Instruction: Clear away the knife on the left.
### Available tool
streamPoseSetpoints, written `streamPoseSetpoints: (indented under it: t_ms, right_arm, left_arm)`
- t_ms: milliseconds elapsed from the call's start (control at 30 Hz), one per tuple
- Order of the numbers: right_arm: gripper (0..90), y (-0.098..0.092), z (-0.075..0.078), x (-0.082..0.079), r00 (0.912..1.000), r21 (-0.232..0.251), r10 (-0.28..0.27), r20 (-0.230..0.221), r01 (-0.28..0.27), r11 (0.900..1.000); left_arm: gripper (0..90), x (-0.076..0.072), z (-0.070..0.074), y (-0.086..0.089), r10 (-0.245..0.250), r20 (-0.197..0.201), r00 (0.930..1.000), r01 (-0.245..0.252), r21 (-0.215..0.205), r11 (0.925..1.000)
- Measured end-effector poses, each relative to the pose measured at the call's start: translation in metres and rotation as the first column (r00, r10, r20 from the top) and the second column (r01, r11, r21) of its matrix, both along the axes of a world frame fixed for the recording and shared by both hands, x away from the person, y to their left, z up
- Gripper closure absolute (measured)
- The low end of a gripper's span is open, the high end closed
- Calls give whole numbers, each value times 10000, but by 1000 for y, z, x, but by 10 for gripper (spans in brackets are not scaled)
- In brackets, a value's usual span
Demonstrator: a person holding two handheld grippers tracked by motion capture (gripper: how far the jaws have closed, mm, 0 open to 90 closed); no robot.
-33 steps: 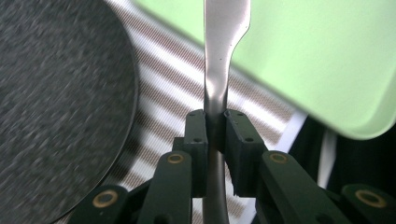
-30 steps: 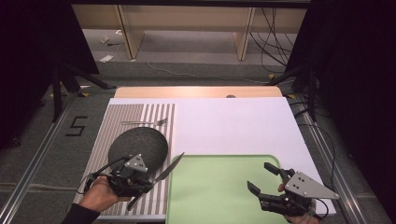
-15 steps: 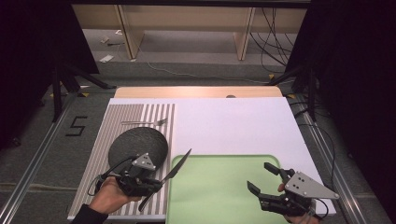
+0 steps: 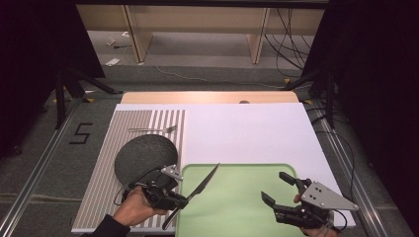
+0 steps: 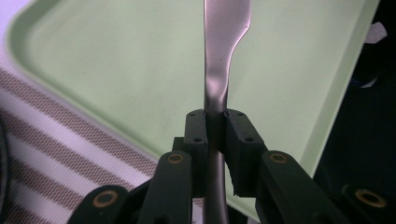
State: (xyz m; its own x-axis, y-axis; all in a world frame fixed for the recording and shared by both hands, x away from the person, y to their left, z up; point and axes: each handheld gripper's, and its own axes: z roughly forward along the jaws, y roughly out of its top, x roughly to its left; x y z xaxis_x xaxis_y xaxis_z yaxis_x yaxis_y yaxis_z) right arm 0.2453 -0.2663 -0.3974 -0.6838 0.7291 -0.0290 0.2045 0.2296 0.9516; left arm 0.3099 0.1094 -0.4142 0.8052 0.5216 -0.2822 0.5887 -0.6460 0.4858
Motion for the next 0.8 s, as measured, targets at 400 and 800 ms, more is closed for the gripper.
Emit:
streamPoseSetpoints:
  t_ms: [400,800]
  right_arm:
    - [219,0,0,0,10000,23,22,15,-22,10000]
    - [220,-1,0,0,10000,29,30,44,-30,10000]
  left_arm:
    - [795,0,-6,-26,-562,-404,9976,568,140,9983]
    - [795,5,-10,-46,-851,-749,9936,860,88,9963]
